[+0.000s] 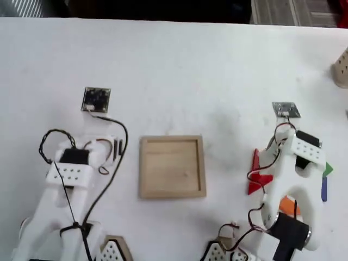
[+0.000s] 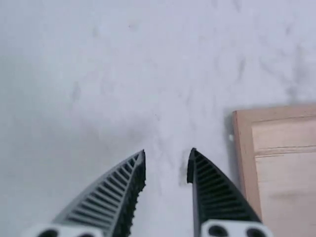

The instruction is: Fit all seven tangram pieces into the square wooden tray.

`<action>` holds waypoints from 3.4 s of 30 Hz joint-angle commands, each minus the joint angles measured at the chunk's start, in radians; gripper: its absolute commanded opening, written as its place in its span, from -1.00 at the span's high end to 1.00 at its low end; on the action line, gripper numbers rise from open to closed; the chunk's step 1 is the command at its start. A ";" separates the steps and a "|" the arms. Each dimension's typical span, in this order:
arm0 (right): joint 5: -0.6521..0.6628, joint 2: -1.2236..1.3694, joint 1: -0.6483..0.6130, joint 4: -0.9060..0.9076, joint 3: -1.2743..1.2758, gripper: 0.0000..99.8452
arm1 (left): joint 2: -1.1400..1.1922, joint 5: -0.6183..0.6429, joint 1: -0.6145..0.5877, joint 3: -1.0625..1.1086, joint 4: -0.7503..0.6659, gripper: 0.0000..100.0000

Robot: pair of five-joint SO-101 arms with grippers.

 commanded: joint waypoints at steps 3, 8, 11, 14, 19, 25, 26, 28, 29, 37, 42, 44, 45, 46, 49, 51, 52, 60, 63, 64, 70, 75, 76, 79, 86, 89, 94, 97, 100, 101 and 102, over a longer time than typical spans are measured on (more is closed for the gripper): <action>-0.120 -0.051 -0.079 -0.064 0.075 0.55 | 0.002 -0.011 -0.004 -0.006 -0.020 0.69; -0.120 -0.051 -0.102 -0.166 0.161 0.56 | 0.002 -0.011 -0.004 -0.006 -0.018 0.69; -0.115 -0.050 -0.087 -0.171 0.167 0.56 | 0.002 -0.011 -0.005 -0.005 -0.018 0.69; -0.112 -0.050 -0.087 -0.170 0.169 0.56 | -0.001 -0.011 -0.004 0.011 -0.026 0.69; -0.120 -0.051 -0.045 -0.176 0.158 0.55 | -0.004 -0.011 -0.004 0.025 -0.052 0.69; -0.262 -0.051 -0.048 -0.176 0.143 0.55 | -0.002 -0.011 -0.004 0.025 -0.052 0.69; -0.270 -0.050 -0.048 -0.176 0.146 0.55 | -0.002 -0.011 -0.004 0.025 -0.052 0.69; -0.273 -0.050 -0.048 -0.174 0.149 0.55 | -0.002 -0.011 -0.004 0.025 -0.054 0.69; -0.275 -0.050 -0.053 -0.174 0.149 0.55 | -0.002 -0.011 -0.004 0.025 -0.054 0.69; -0.304 -0.050 -0.056 -0.176 0.152 0.55 | 0.002 -0.011 -0.004 0.055 -0.138 0.69; -0.316 -0.050 -0.059 -0.176 0.147 0.55 | -0.001 -0.009 -0.004 0.097 -0.235 0.69; -0.319 -0.051 -0.061 -0.176 0.147 0.55 | 0.001 -0.009 -0.004 0.097 -0.236 0.69; -0.321 -0.051 -0.061 -0.176 0.147 0.55 | 0.001 -0.009 -0.004 0.097 -0.236 0.69; -0.321 -0.054 -0.061 -0.176 0.147 0.55 | 0.001 -0.009 -0.004 0.097 -0.235 0.69; -0.324 -0.059 -0.061 -0.170 0.147 0.46 | 0.001 -0.009 -0.004 0.097 -0.233 0.69; -0.324 -0.059 -0.061 -0.170 0.146 0.40 | 0.001 -0.009 -0.004 0.097 -0.232 0.69; -0.324 -0.061 -0.059 -0.170 0.146 0.40 | 0.001 -0.009 -0.004 0.097 -0.232 0.69; -0.446 -0.050 -0.073 -0.170 0.130 0.40 | 0.001 -0.009 -0.004 0.097 -0.230 0.69; -0.494 -0.048 -0.116 -0.173 0.130 0.40 | 0.001 -0.009 -0.004 0.097 -0.230 0.69; -0.505 -0.048 -0.128 -0.173 0.133 0.40 | 0.001 -0.009 -0.004 0.097 -0.230 0.69; -0.522 0.019 -0.165 -0.168 0.095 0.40 | -0.001 -0.009 -0.004 0.097 -0.229 0.69; -0.511 0.171 -0.194 -0.088 -0.038 0.40 | -0.001 -0.009 -0.004 0.097 -0.229 0.69; -0.497 0.199 -0.196 -0.067 -0.068 0.40 | -0.001 -0.009 -0.004 0.097 -0.229 0.69; -0.473 0.271 -0.196 -0.018 -0.149 0.40 | -0.001 -0.009 -0.004 0.097 -0.229 0.69; -0.453 0.251 -0.165 -0.064 -0.201 0.40 | -0.004 -0.009 -0.004 0.103 -0.229 0.69; -0.373 0.223 -0.199 -0.101 -0.187 0.44 | -0.004 -0.009 -0.004 0.104 -0.229 0.69; -0.206 0.205 -0.334 -0.191 -0.118 0.64 | -0.004 -0.009 -0.004 0.104 -0.229 0.69; -0.164 0.205 -0.361 -0.194 -0.117 0.66 | -0.004 -0.009 -0.004 0.106 -0.229 0.69; -0.161 0.205 -0.377 -0.197 -0.120 0.66 | -0.004 -0.009 -0.004 0.106 -0.229 0.69; -0.160 0.205 -0.383 -0.197 -0.120 0.66 | -0.004 -0.009 -0.004 0.106 -0.229 0.69; -0.160 0.200 -0.390 -0.200 -0.121 0.66 | -0.004 -0.009 -0.004 0.106 -0.229 0.69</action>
